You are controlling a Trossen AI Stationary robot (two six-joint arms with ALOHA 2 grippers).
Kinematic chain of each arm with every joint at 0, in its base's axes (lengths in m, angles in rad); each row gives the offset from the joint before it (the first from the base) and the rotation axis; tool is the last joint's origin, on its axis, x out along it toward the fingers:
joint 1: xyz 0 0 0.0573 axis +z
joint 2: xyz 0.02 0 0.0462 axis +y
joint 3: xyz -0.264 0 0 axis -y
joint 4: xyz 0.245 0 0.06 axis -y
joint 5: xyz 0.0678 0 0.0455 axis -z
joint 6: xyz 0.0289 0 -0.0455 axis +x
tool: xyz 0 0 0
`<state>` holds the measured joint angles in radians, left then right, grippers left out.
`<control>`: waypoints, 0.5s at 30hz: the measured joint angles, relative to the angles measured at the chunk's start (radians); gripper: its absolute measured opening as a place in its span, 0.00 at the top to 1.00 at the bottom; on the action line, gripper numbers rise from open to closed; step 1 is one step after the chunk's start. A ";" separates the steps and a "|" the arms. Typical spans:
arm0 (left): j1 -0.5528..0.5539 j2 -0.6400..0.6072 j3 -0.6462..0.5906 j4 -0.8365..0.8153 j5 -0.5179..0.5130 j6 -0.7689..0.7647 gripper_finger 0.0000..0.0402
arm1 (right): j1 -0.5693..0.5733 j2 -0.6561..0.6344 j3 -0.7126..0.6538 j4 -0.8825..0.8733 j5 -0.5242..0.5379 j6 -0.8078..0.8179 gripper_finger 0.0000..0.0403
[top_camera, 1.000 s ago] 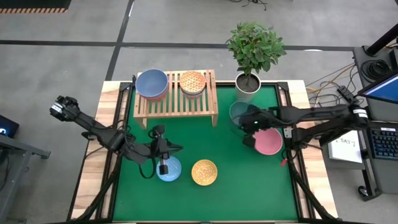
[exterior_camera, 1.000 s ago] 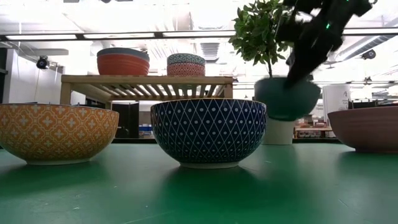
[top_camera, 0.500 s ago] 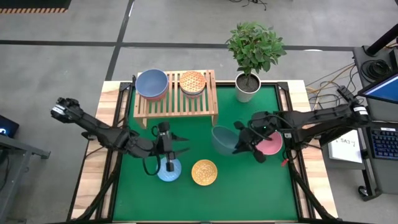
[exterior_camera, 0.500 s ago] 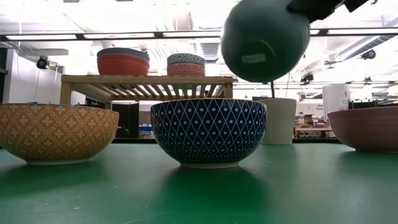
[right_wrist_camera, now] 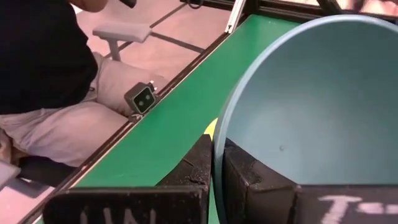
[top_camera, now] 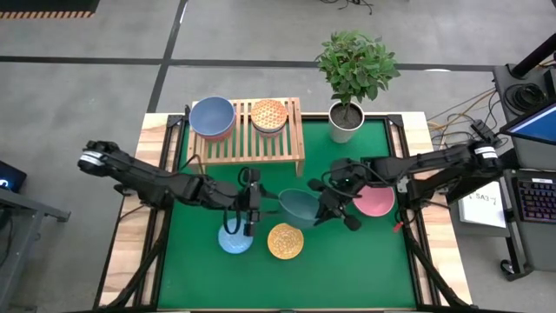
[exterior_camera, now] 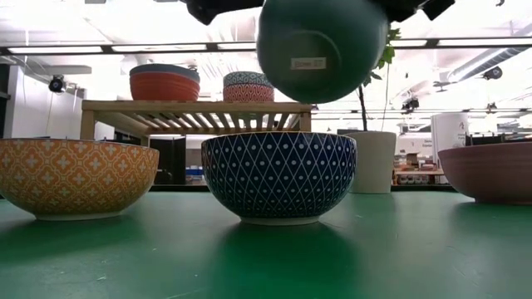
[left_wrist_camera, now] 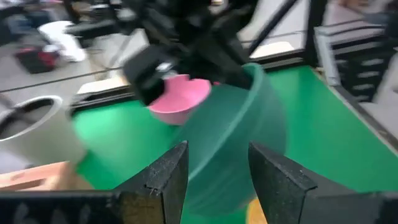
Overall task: Place and stack bowls onto a shelf
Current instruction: Stack the green bowl in the blue bowl on the shelf
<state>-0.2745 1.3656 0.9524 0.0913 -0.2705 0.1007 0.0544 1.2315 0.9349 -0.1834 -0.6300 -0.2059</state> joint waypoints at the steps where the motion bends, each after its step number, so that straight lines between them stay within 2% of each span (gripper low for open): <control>1: 0.003 0.004 0.000 0.000 0.014 0.000 0.63 | 0.000 0.007 0.007 0.000 -0.003 -0.009 0.98; 6: 0.009 0.022 0.000 0.002 0.030 0.005 0.63 | 0.000 0.034 0.033 -0.007 -0.040 -0.041 0.98; 8: 0.009 0.030 0.001 0.003 0.066 0.012 0.63 | 0.000 0.042 0.041 -0.010 -0.050 -0.049 0.98; 15: 0.010 0.047 0.001 0.033 0.108 -0.022 0.62 | 0.000 0.042 0.042 -0.005 -0.050 -0.065 0.98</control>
<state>-0.2646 1.4124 0.9535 0.1246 -0.1624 0.0791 0.0544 1.2739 0.9771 -0.1884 -0.6804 -0.2706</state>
